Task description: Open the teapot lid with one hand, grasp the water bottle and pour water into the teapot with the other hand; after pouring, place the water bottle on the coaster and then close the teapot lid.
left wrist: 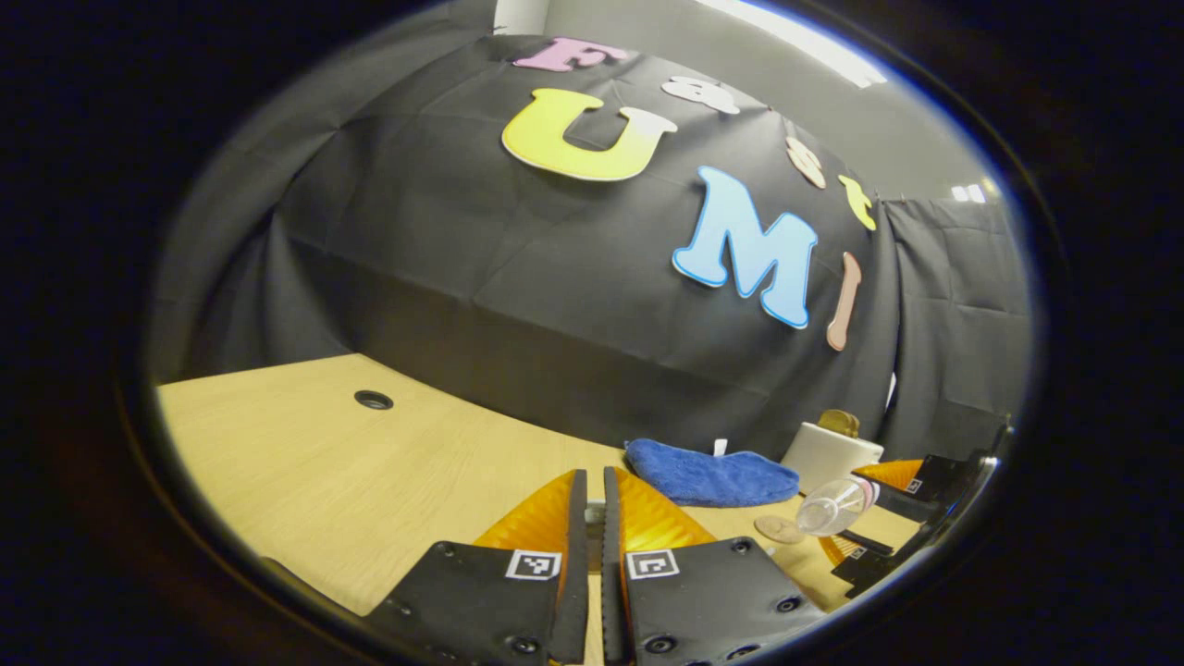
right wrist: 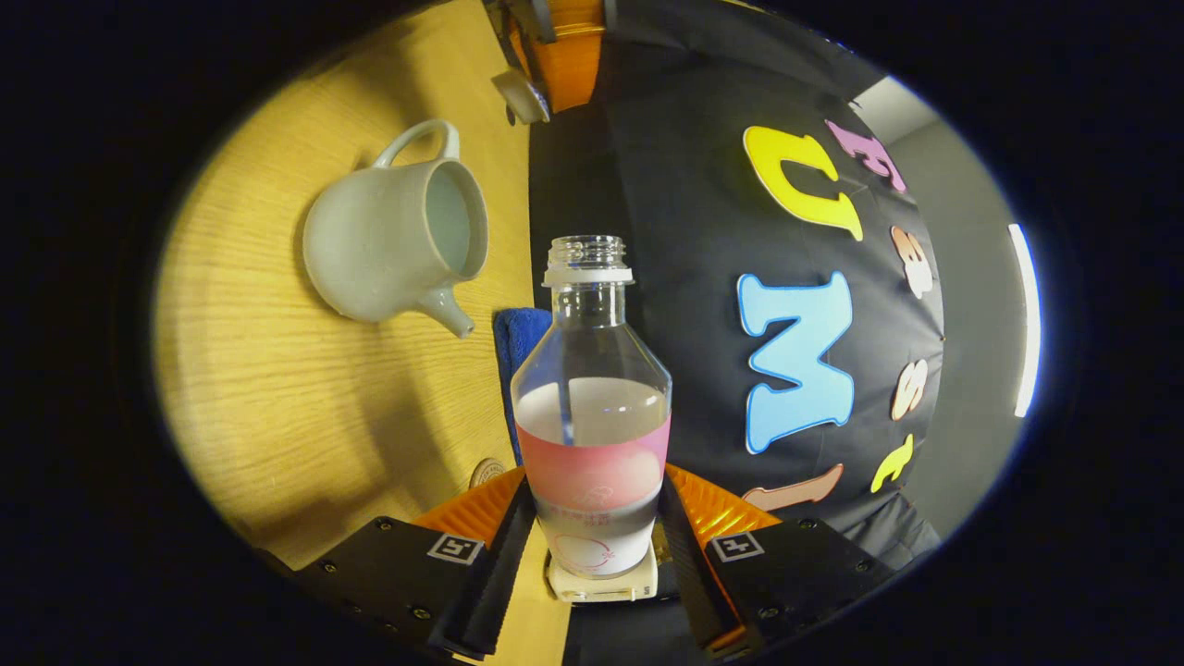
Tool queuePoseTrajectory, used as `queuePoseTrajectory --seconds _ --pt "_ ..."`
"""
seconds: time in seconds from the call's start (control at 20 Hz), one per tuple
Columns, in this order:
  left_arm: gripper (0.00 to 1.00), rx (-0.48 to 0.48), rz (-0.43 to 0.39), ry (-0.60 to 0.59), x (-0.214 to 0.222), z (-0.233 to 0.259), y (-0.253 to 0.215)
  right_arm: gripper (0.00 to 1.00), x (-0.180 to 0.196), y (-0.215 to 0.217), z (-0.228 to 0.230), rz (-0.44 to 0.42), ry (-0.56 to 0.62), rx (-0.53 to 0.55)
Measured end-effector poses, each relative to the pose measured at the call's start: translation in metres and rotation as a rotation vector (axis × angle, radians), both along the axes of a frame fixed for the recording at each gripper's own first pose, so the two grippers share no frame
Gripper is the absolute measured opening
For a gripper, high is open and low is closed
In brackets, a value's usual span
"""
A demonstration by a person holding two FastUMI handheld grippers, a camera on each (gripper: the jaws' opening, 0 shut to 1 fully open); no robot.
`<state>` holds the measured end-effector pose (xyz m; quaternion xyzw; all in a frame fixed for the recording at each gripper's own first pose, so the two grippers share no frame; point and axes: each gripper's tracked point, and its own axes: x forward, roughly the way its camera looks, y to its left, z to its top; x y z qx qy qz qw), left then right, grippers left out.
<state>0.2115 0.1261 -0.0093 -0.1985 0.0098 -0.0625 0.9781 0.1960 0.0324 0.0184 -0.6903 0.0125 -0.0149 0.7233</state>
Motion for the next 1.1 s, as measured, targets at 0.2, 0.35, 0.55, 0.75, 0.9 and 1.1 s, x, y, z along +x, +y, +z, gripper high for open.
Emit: queuePoseTrajectory --seconds 0.2,0.35,0.55,0.75,0.9,1.1 --pt "0.12 -0.003 -0.004 0.01 0.001 -0.004 -0.001 0.74 0.004 0.001 0.003 0.013 -0.001 -0.059" --pt "0.12 -0.003 -0.001 0.005 0.001 -0.001 0.0 0.74 0.004 0.002 0.008 0.03 -0.023 -0.15" --pt "0.13 -0.004 0.0 0.007 0.001 -0.002 0.002 0.74 0.009 -0.001 0.014 0.048 -0.012 -0.207" --pt "0.12 -0.01 -0.012 0.013 0.002 -0.005 -0.002 0.74 0.009 0.002 0.015 0.067 -0.035 -0.279" --pt "0.12 -0.01 -0.01 0.012 0.002 -0.005 -0.003 0.74 0.009 0.007 0.016 0.085 -0.037 -0.327" --pt "0.12 -0.012 -0.004 0.006 0.002 -0.003 0.003 0.74 0.005 0.016 0.022 0.108 -0.061 -0.381"
